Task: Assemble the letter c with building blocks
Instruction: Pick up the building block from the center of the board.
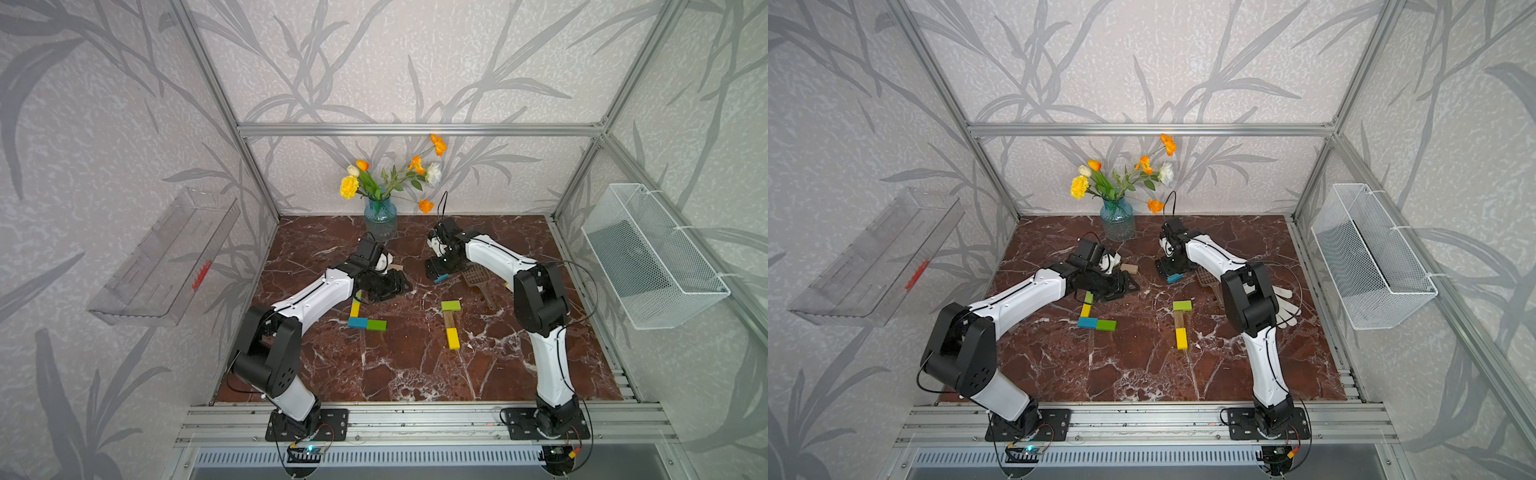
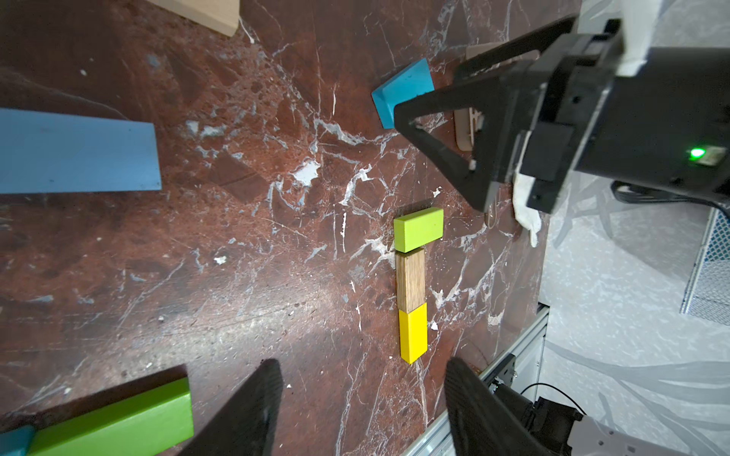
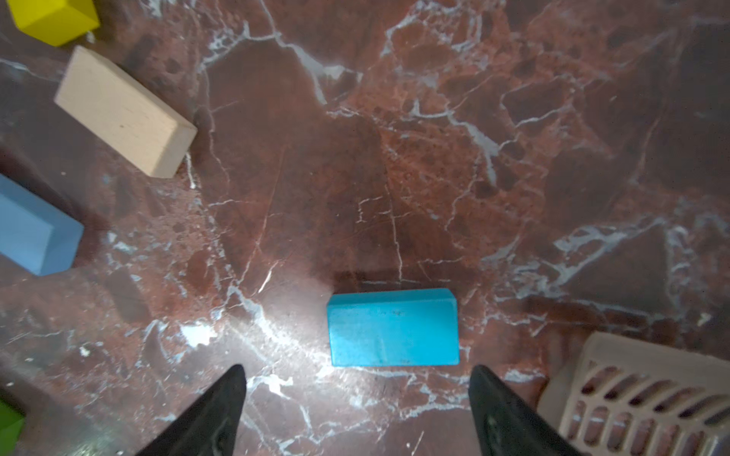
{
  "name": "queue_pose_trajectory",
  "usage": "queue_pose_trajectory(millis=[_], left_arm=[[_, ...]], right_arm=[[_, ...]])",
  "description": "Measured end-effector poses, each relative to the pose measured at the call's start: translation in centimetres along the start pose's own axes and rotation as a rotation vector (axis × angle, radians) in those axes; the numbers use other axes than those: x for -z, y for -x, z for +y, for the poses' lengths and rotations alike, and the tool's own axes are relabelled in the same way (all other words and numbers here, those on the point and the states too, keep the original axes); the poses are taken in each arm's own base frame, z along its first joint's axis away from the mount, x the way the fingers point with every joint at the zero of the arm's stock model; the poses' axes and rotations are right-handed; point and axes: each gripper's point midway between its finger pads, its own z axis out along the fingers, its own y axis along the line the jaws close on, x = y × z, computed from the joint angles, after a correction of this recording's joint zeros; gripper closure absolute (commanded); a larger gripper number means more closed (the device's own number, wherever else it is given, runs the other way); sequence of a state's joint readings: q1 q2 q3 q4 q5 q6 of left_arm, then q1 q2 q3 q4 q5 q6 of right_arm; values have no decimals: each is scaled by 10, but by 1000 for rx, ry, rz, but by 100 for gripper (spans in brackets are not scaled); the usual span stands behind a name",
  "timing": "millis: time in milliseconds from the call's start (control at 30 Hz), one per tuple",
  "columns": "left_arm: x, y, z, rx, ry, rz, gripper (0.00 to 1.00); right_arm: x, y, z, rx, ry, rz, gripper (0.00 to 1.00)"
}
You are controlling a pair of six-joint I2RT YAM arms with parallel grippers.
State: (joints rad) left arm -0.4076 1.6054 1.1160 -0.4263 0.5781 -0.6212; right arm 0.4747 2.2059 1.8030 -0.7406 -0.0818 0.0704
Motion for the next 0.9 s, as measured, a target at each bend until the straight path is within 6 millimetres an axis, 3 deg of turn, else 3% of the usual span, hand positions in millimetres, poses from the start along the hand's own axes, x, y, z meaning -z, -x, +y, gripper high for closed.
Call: queue_pose_trajectory(millis=[367, 900], left_arm=[[3, 3, 2, 15, -76, -10, 34], [3, 6, -3, 22, -105, -17, 34]], right_arm=[[-13, 10, -8, 73, -53, 36, 12], [-32, -3, -10, 100, -48, 109, 31]])
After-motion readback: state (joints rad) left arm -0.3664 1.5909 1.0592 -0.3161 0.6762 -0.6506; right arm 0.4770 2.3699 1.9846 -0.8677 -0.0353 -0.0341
